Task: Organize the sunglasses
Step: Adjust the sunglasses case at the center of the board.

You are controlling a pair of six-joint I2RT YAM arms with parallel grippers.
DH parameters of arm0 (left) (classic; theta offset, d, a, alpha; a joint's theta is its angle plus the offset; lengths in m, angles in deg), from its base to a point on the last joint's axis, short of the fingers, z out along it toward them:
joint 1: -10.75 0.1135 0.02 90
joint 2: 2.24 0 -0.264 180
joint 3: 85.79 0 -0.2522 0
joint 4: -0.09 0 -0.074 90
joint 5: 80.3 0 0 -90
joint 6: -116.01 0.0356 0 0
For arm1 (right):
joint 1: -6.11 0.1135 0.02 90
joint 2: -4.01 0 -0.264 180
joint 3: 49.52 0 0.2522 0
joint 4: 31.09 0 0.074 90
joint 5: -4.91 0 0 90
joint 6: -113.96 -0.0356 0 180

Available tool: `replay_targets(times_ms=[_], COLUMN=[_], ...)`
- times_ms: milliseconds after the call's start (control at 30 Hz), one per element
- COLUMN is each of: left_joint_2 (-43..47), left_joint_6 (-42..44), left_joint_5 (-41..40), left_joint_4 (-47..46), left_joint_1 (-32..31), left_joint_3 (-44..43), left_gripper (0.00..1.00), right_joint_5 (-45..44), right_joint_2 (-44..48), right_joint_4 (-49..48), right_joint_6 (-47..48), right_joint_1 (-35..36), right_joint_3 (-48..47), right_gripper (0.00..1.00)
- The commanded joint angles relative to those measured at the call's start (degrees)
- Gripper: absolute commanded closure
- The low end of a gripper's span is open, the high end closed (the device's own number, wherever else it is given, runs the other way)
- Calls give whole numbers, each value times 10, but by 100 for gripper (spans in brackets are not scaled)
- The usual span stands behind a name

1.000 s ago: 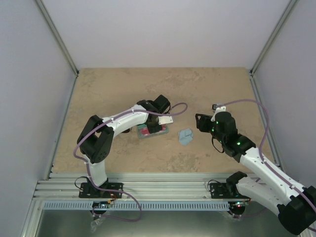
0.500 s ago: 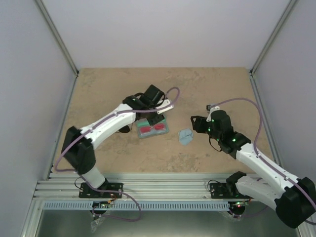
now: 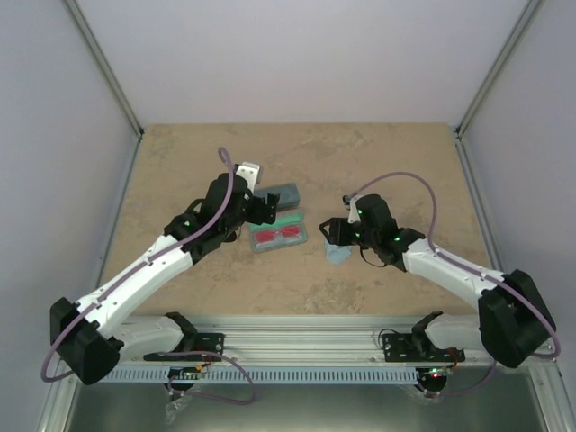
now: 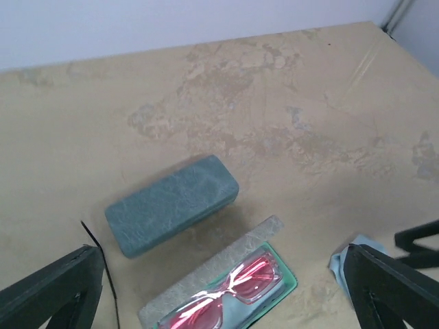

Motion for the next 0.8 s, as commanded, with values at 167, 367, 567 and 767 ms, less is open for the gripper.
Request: replay_targets(times_ms=[167, 367, 567, 767], left_joint_2=[-80, -154, -215, -276], left_joint_6=[-64, -66, -56, -38], left_joint_5=[157, 200, 208, 207], left_joint_4=[-79, -122, -120, -79], left_joint_1=[77, 94, 107, 110], left_joint_3=[2, -3, -5, -48], left_gripper=[1, 1, 6, 14], right_joint_5=[17, 54, 73, 94], right_joint_2=[-96, -163, -218, -271], right_joint_4=[-6, -7, -15, -7], right_joint_6=[-30, -21, 5, 32], right_joint_1=[64, 73, 73, 72], right_joint_3=[-42, -45, -67, -100], right_gripper=[45, 47, 53, 64])
